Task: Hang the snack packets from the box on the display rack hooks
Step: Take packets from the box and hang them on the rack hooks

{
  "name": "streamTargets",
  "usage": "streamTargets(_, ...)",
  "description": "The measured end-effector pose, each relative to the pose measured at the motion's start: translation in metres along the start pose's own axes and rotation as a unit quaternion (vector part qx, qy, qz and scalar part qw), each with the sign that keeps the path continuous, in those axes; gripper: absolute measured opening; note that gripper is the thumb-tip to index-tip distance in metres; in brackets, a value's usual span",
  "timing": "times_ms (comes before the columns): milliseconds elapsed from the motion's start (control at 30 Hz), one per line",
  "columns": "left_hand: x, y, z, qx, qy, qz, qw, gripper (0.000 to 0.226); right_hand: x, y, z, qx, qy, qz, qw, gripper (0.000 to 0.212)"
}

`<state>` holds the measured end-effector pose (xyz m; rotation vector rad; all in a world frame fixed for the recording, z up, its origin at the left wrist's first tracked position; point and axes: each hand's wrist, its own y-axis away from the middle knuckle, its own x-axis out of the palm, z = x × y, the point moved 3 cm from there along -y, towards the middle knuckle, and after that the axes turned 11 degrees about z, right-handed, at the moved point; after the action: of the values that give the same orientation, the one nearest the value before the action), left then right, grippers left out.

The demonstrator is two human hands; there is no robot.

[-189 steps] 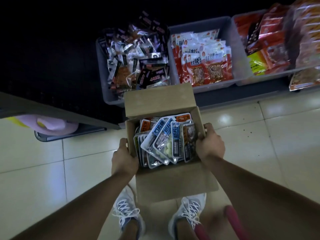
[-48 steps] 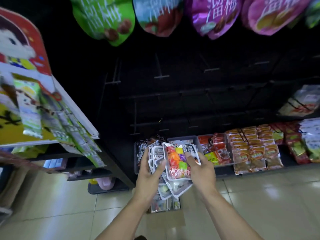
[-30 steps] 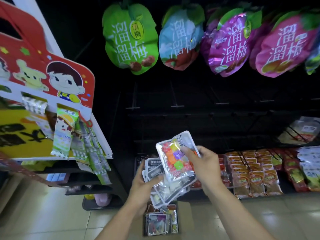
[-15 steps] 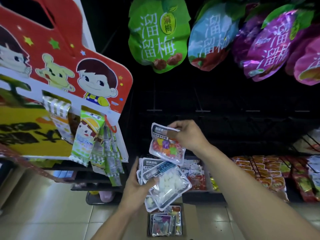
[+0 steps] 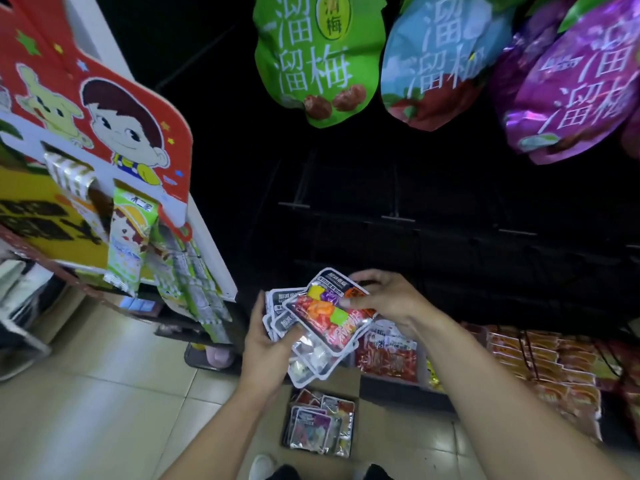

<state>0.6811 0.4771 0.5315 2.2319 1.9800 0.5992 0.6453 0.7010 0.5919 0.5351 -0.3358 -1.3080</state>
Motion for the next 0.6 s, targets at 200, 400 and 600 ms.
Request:
streamTargets(200,0.019,0.005,-0.003,0.021,-0.015,-0.059,0.998,0.086,-0.015,-0.006,0.016,-0.100,-0.101,-0.052,0.989,0.032)
streamTargets(400,0.022,0.017,-0.007,0.015,-0.034,-0.110,0.993,0.091,0.008,-0.025,0.061,-0.170,-0.055,-0.011,0.984,0.005)
streamTargets(600,0.009,0.017,-0.019,0.024,-0.066,-0.109,0.992,0.090,0.023,-0.040,0.100,-0.262,0.009,-0.038,0.964,0.008)
